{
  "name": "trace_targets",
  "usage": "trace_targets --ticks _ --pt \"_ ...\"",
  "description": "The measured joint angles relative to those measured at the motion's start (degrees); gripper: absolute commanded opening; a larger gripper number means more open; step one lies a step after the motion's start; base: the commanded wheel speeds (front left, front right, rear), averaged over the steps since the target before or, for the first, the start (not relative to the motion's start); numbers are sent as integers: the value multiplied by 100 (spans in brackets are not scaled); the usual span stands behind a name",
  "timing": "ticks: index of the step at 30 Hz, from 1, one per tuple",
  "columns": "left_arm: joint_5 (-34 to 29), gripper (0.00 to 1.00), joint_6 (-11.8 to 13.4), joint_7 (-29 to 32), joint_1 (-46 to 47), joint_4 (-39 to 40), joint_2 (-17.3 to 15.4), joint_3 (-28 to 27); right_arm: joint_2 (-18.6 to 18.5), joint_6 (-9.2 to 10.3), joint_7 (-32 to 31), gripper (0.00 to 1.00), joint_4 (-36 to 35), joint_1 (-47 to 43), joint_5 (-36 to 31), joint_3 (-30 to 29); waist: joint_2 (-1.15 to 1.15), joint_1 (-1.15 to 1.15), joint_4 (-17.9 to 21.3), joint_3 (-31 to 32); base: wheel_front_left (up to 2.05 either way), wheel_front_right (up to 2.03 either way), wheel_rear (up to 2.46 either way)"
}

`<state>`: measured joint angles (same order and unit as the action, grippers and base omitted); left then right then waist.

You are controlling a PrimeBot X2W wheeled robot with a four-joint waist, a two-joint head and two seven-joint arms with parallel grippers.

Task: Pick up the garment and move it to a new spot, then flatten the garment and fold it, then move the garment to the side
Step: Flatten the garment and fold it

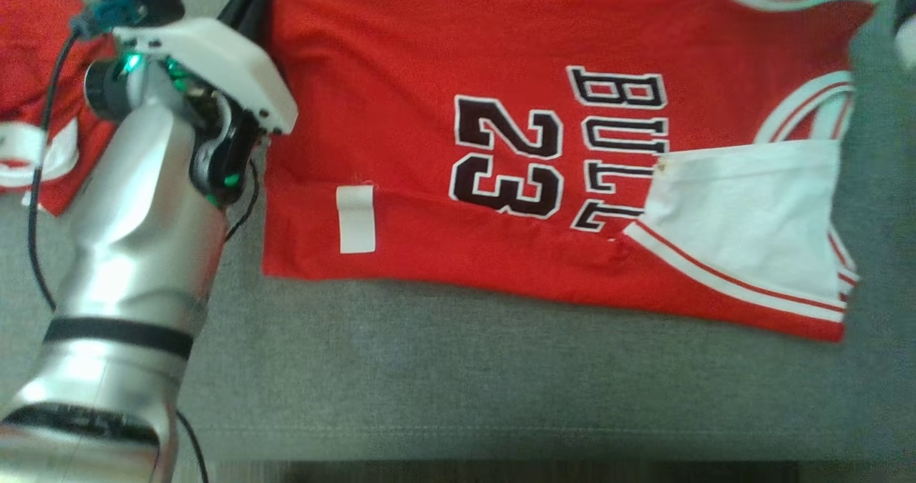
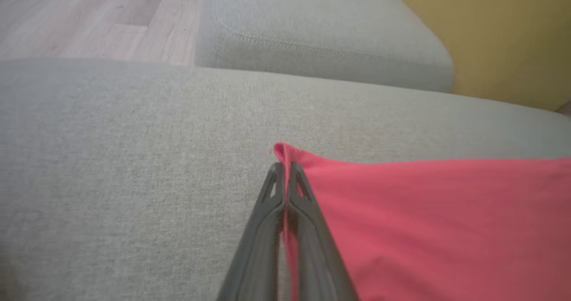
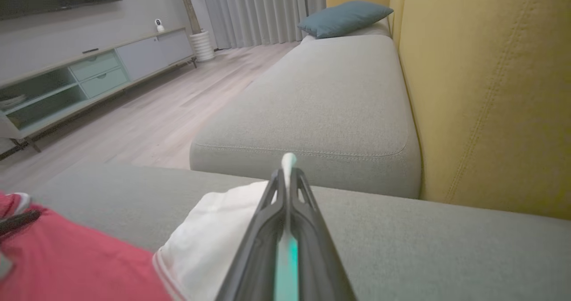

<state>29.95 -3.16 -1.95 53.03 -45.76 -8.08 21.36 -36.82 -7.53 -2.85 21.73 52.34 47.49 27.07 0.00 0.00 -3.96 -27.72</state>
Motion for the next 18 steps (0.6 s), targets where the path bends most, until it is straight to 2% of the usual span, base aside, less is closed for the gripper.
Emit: trace_targets --ticks 6,12,18 --pt "258 0 74 -16 -971 937 -291 -170 121 0 -1 0 -856 -1731 99 -427 0 0 249 376 0 0 0" --pt "466 0 379 85 -2237 2001 -516 -305 756 0 -159 0 -1282 -3249 94 -834 0 0 525 677 0 0 0" --pt "778 0 675 279 -3315 2819 -648 -535 1268 0 -236 0 -1522 -4228 19 -1279 0 0 689 887 0 0 0"
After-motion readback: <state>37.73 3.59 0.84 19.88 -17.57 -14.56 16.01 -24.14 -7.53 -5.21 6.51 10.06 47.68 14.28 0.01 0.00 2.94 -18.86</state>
